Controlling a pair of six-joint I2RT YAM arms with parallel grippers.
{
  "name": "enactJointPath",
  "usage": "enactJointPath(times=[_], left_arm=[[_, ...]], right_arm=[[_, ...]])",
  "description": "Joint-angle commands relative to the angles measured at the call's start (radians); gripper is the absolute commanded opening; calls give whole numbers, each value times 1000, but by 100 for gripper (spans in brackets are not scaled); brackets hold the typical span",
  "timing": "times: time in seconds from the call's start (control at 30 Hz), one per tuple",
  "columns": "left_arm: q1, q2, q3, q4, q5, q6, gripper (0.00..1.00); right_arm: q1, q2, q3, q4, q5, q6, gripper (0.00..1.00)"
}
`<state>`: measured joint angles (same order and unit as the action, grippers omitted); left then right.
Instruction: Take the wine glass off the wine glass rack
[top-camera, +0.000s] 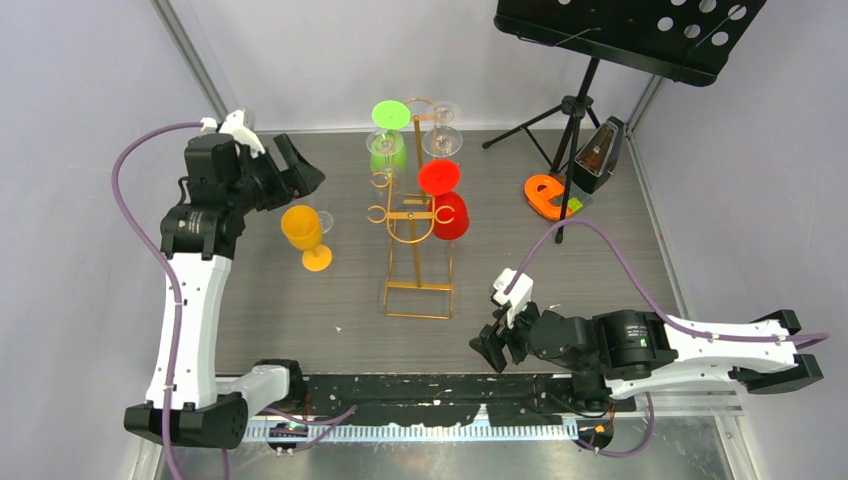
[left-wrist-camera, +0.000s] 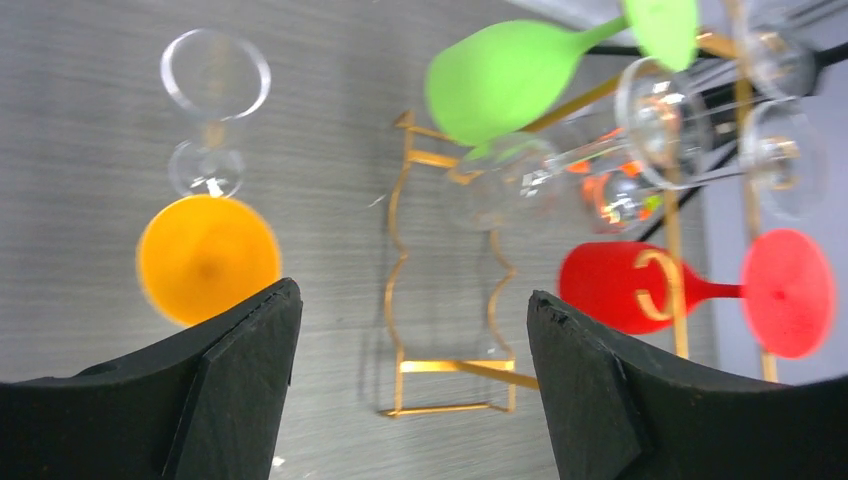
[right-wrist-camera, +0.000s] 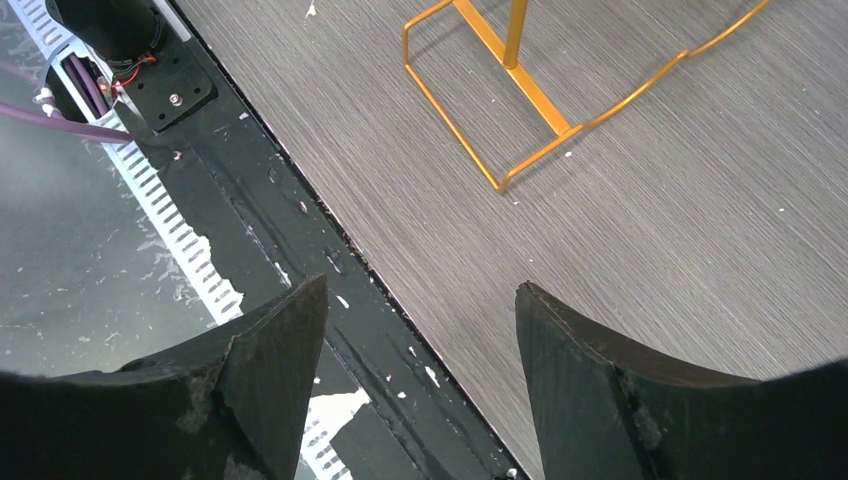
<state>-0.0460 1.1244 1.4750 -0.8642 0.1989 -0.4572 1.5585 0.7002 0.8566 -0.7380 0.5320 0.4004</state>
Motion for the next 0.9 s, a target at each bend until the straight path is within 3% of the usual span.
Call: enactJointPath(times=[0.0,0.4,0.7,0.87], left_arm=[[-5,12,51,181,184,-129,82],[-62,204,226,238,297,-263,80],[-114,300,229,285,273,-315,78],[-139,351,237,313,285,-335,72]], right_arm=[[3,-4,34,32,16,23,75],[3,-43,20,37,40,39,76],[3,-89,3,29,59,52,76],[4,-101,1,14,62,57,76]])
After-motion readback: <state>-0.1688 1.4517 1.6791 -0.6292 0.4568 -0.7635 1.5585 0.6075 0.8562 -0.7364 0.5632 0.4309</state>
